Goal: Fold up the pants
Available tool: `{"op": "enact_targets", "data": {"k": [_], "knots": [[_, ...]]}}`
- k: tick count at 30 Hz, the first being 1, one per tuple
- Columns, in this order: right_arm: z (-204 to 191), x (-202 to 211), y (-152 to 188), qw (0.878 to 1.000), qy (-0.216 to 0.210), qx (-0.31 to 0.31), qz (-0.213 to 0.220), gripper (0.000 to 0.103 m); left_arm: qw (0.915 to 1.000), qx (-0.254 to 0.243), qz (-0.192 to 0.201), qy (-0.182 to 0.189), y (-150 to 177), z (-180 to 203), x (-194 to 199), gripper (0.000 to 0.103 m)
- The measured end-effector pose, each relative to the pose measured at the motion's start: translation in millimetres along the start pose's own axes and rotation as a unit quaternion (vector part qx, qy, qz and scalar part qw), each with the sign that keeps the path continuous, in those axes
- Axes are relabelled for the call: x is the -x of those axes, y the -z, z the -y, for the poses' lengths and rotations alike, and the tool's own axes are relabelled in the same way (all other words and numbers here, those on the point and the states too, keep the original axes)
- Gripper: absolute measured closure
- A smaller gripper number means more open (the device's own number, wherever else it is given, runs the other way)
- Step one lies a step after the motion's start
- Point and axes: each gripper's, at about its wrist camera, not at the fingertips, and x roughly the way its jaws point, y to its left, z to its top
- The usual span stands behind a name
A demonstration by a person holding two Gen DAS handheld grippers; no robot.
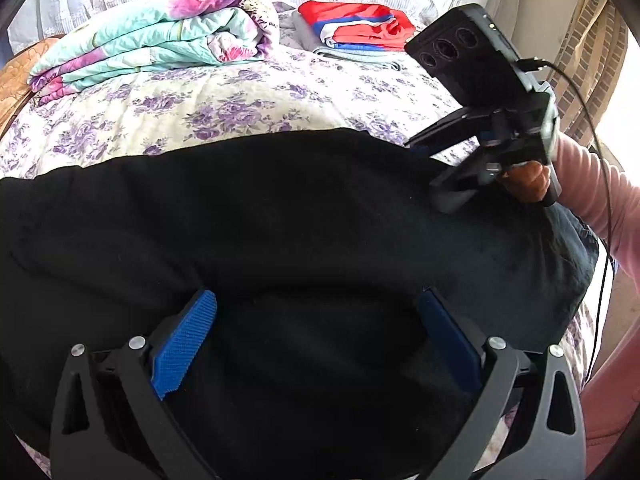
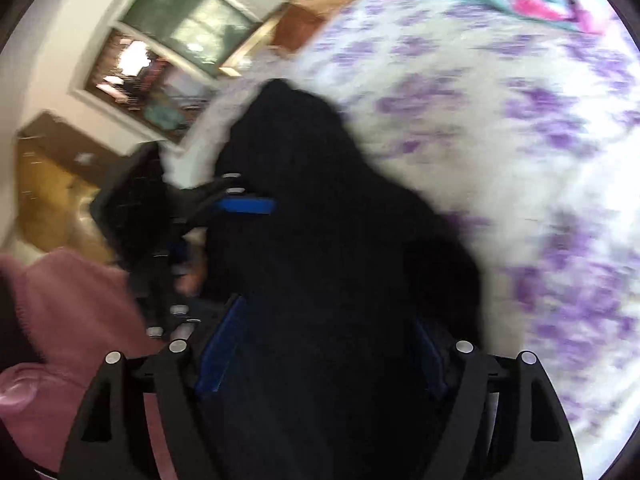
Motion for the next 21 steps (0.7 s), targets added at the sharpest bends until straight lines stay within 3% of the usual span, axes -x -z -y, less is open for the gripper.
{"op": "enact_targets", "data": {"k": [3, 6, 8, 10, 13, 15, 18, 19, 21], "knots": [[-5, 1, -3, 0.999, -0.021, 0.009, 0.032, 0.024, 1.0, 0.0, 0.0, 0.001, 0, 0, -1, 0.004], [-1, 7, -9, 0.996, -0.006, 0.003, 0.092, 0.025, 1.0, 0.001, 0.0, 0.002, -1, 0, -1, 0.004], [5, 19, -9, 0.99, 0.017, 0.0, 0.14, 0.032, 1.0, 0.002, 0.001, 0.003, -1, -1, -1, 0.004], [15, 25, -4, 0.987, 0.019, -0.015, 0.158, 0.05, 1.0, 0.003, 0.001, 0.005, -1, -1, -1, 0.004], [23, 20, -4, 0.986, 0.046, -0.031, 0.156, 0.069, 1.0, 0.005, 0.002, 0.004, 0, 1, 0, 0.004], [26, 25, -5, 0.986, 0.059, -0.029, 0.15, 0.074, 1.0, 0.005, 0.002, 0.004, 0, 1, 0, 0.004], [21, 45, -1, 0.984, 0.104, -0.016, 0.144, 0.07, 1.0, 0.005, 0.002, 0.004, 0, 0, 0, 0.004], [20, 50, 3, 0.98, 0.13, -0.011, 0.152, 0.053, 1.0, 0.005, 0.002, 0.003, 0, 0, 0, 0.004], [17, 64, 5, 0.972, 0.173, 0.001, 0.161, 0.035, 1.0, 0.005, 0.002, 0.003, 0, 1, 0, 0.004]]}}
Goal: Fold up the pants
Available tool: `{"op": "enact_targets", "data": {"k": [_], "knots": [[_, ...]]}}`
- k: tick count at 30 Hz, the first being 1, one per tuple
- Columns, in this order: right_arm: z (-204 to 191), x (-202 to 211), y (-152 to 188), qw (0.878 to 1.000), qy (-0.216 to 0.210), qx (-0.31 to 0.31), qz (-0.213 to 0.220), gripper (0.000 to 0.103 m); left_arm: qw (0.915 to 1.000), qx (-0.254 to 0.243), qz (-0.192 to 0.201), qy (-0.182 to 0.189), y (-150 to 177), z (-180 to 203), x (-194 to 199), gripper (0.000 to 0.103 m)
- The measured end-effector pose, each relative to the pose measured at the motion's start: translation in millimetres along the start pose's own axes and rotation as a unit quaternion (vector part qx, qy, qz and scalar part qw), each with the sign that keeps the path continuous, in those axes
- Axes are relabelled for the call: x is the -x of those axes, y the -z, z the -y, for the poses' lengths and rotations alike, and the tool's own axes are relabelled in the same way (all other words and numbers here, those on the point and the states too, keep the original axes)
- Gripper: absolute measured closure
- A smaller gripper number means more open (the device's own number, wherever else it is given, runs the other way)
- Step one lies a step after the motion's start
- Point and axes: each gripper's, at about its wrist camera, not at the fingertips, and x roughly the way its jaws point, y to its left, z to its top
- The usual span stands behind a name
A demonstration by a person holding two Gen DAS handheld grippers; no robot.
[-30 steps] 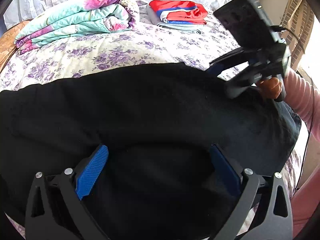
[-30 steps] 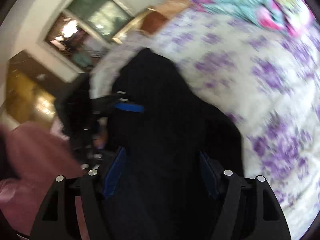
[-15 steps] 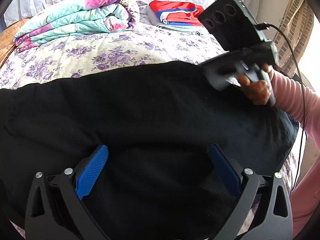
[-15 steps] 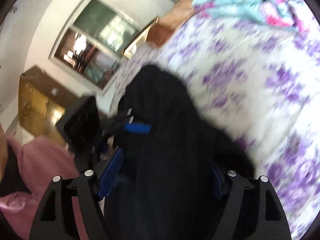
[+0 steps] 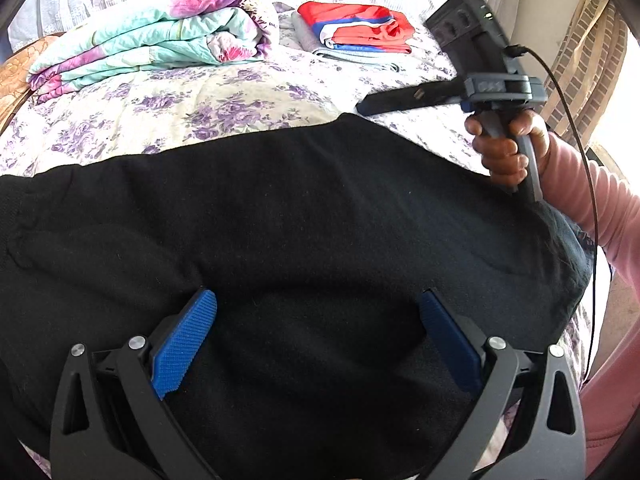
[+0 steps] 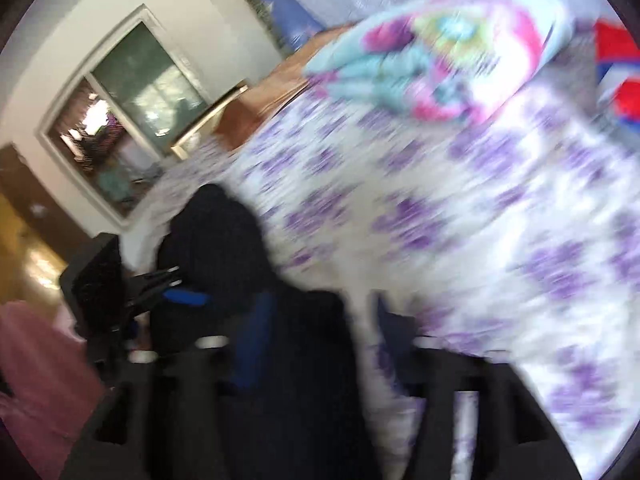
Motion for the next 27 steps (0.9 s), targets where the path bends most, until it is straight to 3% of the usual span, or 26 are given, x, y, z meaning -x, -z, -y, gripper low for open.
{"op": "enact_targets", "data": {"k": [3, 4, 5, 6, 8, 12, 14, 16, 17, 18, 19, 20, 21, 23, 24, 26, 27], "knots": [[-4, -21, -1, 0.999, -0.014, 0.006, -0.048, 0.035, 1.0, -0.001, 0.0, -0.001, 0, 0, 0, 0.004], [-6, -29, -1, 0.998, -0.018, 0.007, -0.063, 0.039, 1.0, -0.001, 0.0, -0.001, 0, 0, 0, 0.004], [-6, -39, -1, 0.996, -0.013, 0.007, -0.083, 0.046, 1.0, -0.001, 0.0, -0.001, 0, 0, 0, 0.004], [-4, -49, -2, 0.995, -0.005, 0.004, -0.095, 0.069, 1.0, -0.001, 0.0, -0.001, 0, 0, 0, 0.004], [8, -51, -5, 0.994, -0.022, -0.01, -0.103, 0.084, 1.0, 0.0, 0.0, 0.001, 1, -1, 0, 0.004], [29, -51, 0, 0.993, -0.048, -0.047, -0.096, 0.086, 1.0, -0.004, -0.002, -0.004, 1, 1, -1, 0.004], [32, -43, 0, 0.994, -0.039, -0.053, -0.091, 0.078, 1.0, -0.007, -0.003, -0.005, 2, 0, -1, 0.004], [28, -26, 2, 0.996, 0.015, -0.045, -0.074, 0.063, 0.9999, -0.008, -0.003, -0.006, 2, 0, -1, 0.004], [26, -18, 2, 0.996, 0.044, -0.045, -0.066, 0.063, 0.9999, -0.01, -0.004, -0.007, 1, 0, -1, 0.004], [24, -3, 3, 0.99, 0.12, -0.048, -0.05, 0.063, 0.9999, -0.012, -0.005, -0.01, 1, 0, -1, 0.004], [21, 7, 4, 0.986, 0.155, -0.051, -0.038, 0.064, 0.9998, -0.015, -0.006, -0.012, 1, 0, -2, 0.004], [15, 18, 7, 0.986, 0.153, -0.062, -0.019, 0.065, 0.9997, -0.016, -0.006, -0.015, 1, 1, -2, 0.004], [2, 32, 14, 0.991, 0.1, -0.085, 0.016, 0.065, 0.9997, -0.017, -0.006, -0.015, 1, 0, -2, 0.004], [-22, 35, 27, 0.995, 0.043, -0.084, 0.031, 0.065, 0.9998, -0.016, -0.005, -0.014, 1, -1, -2, 0.004], [-34, 31, 36, 0.996, 0.037, -0.077, 0.029, 0.065, 0.9998, -0.016, -0.005, -0.014, 1, -1, -1, 0.004], [-36, 12, 58, 0.994, 0.064, -0.089, -0.005, 0.064, 0.9997, -0.018, -0.006, -0.014, 1, -2, -2, 0.004], [-22, 3, 73, 0.986, 0.119, -0.116, -0.03, 0.084, 0.9997, -0.018, -0.006, -0.014, 0, -2, -2, 0.004]]}}
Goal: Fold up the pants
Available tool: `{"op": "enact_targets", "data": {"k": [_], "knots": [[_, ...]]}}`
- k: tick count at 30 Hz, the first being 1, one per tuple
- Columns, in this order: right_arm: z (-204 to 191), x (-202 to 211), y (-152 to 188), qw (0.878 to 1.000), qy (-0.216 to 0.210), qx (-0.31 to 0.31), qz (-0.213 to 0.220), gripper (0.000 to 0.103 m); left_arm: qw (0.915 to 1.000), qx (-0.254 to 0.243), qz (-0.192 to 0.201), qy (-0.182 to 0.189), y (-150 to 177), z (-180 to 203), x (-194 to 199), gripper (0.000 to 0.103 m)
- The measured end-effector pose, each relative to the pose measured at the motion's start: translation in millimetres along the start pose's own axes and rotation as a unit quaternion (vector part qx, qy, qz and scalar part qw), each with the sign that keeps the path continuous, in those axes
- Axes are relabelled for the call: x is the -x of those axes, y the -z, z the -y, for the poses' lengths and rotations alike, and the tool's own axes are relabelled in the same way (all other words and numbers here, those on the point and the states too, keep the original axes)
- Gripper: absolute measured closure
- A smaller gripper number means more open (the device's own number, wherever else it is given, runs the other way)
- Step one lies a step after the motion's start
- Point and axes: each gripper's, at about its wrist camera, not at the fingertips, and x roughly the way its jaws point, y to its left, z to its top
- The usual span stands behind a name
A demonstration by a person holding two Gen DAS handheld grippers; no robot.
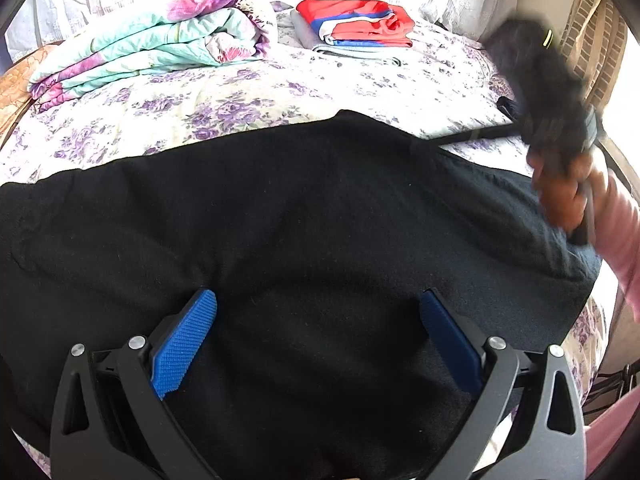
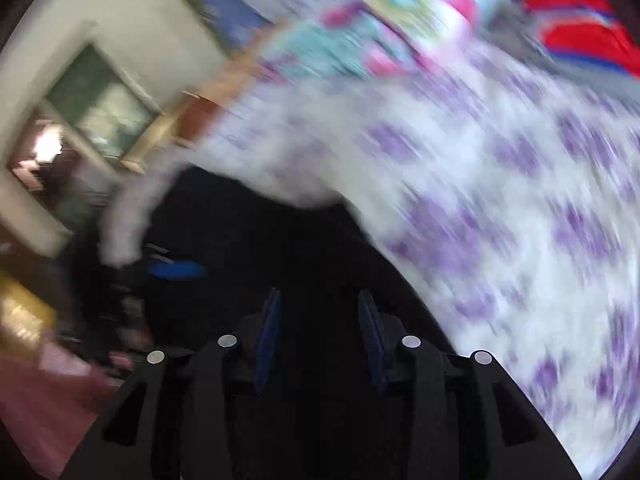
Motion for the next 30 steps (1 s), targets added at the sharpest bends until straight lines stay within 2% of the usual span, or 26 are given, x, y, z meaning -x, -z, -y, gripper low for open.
{"op": "enact_targets", "data": {"k": [1, 2, 3, 4, 5, 6, 8, 10, 12, 14, 16, 18, 20, 23, 25, 28, 29, 30], "knots": [[7, 4, 6, 1.0, 0.014, -0.016, 0.019, 0.101, 1.0, 0.0, 0.0, 0.0, 0, 0, 0, 0.004], [15, 16, 12, 0.998, 0.013, -0.045, 0.039, 0.098, 1.0, -0.001, 0.0, 0.0, 0, 0, 0, 0.004], [21, 39, 23, 0.993, 0.016, -0.091, 0.078, 0.087, 1.0, -0.001, -0.001, -0.001, 0, -1, 0, 0.004], [20, 63, 38, 0.985, 0.024, -0.114, 0.124, 0.058, 1.0, -0.001, -0.001, -0.001, 0, 0, 0, 0.004], [15, 81, 53, 0.979, 0.027, -0.122, 0.16, 0.046, 1.0, -0.001, 0.0, -0.001, 0, -1, 0, 0.004], [8, 102, 74, 0.971, 0.033, -0.126, 0.201, 0.04, 1.0, -0.001, -0.001, -0.001, 0, -1, -1, 0.004], [-4, 145, 130, 0.952, 0.06, -0.145, 0.263, 0.038, 1.0, -0.001, 0.0, -0.001, 0, -1, 0, 0.004], [-6, 184, 190, 0.924, 0.097, -0.195, 0.314, 0.033, 1.0, 0.0, 0.002, -0.002, 0, -1, 2, 0.004], [3, 218, 245, 0.891, 0.139, -0.256, 0.349, 0.033, 0.9999, -0.001, 0.004, -0.012, 0, 3, 8, 0.004], [10, 254, 304, 0.845, 0.165, -0.321, 0.394, 0.032, 0.9995, -0.013, 0.012, -0.027, -2, 17, 21, 0.004], [18, 280, 346, 0.805, 0.192, -0.366, 0.426, 0.027, 0.999, -0.026, 0.035, -0.011, -3, 35, 38, 0.004], [31, 294, 370, 0.778, 0.238, -0.404, 0.419, 0.027, 0.9972, -0.041, 0.054, 0.03, -7, 67, 52, 0.004], [43, 288, 372, 0.773, 0.236, -0.425, 0.409, 0.027, 0.9962, -0.056, 0.051, 0.043, -10, 106, 49, 0.004], [74, 277, 374, 0.776, 0.212, -0.455, 0.383, 0.027, 0.9971, -0.064, 0.03, 0.028, -12, 158, 20, 0.004], [92, 263, 366, 0.779, 0.193, -0.47, 0.368, 0.027, 0.9976, -0.069, -0.003, 0.001, -9, 186, -11, 0.004], [98, 256, 356, 0.782, 0.2, -0.462, 0.367, 0.029, 0.9972, -0.044, -0.058, -0.015, -4, 194, -48, 0.004], [99, 256, 353, 0.784, 0.202, -0.458, 0.366, 0.034, 0.9967, -0.036, -0.068, -0.024, 0, 194, -59, 0.004], [102, 254, 349, 0.786, 0.208, -0.457, 0.362, 0.054, 0.9968, -0.043, -0.056, -0.036, 2, 197, -61, 0.004]]}}
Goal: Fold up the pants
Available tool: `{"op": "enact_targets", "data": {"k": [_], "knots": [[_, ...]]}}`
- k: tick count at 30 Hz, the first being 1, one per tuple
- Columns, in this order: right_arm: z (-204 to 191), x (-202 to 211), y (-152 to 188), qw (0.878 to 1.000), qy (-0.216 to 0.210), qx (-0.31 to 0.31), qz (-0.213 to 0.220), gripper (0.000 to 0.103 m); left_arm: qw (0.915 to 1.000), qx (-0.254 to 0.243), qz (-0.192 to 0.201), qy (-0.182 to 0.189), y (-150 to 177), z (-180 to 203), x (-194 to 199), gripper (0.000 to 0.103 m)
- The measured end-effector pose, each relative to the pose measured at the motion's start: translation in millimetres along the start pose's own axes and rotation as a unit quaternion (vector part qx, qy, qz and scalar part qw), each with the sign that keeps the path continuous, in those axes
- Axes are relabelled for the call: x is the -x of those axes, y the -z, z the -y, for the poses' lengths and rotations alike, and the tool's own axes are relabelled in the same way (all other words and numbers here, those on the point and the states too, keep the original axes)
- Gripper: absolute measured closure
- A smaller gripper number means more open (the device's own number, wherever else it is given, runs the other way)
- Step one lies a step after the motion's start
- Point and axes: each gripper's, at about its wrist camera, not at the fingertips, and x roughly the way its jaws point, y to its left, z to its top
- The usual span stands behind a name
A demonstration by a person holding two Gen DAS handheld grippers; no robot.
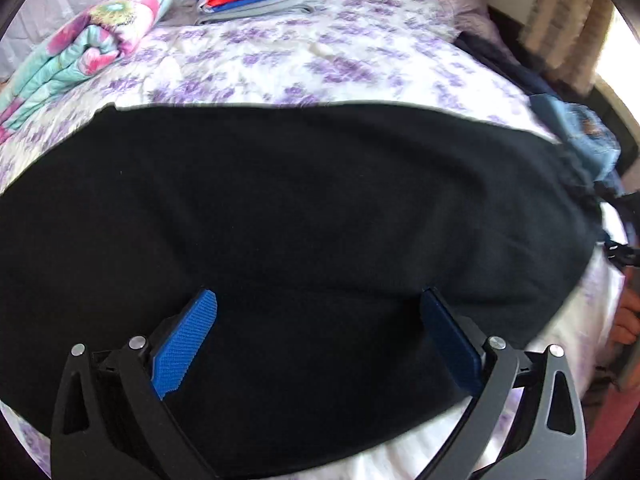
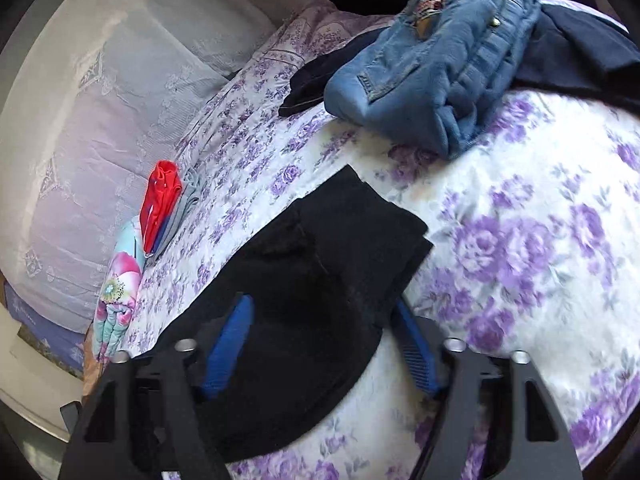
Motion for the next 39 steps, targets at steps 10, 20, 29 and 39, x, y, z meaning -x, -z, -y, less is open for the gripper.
{"op": "enact_targets", "data": {"k": [10, 20, 29, 39], "knots": [[-39, 26, 5, 0.996, 0.014, 0.068, 0.054, 0.088, 0.9998, -0.012, 0.01, -0.012, 4, 1, -2, 0.004], [-247, 33, 88, 0.907, -0.004, 0.411, 0.096, 0.088, 0.9841, 0.125, 0.126, -0.013, 20, -122, 103, 0.004], [-321, -52, 271, 0.751, 0.003, 0.66, -0.018, 0.088, 0.9601, 0.253, 0.1, -0.065, 79, -228, 110, 0.004], [-318, -30, 247, 0.783, -0.108, 0.605, -0.096, 0.051, 0.9759, 0.18, 0.109, -0.057, 74, -212, 103, 0.004]]}}
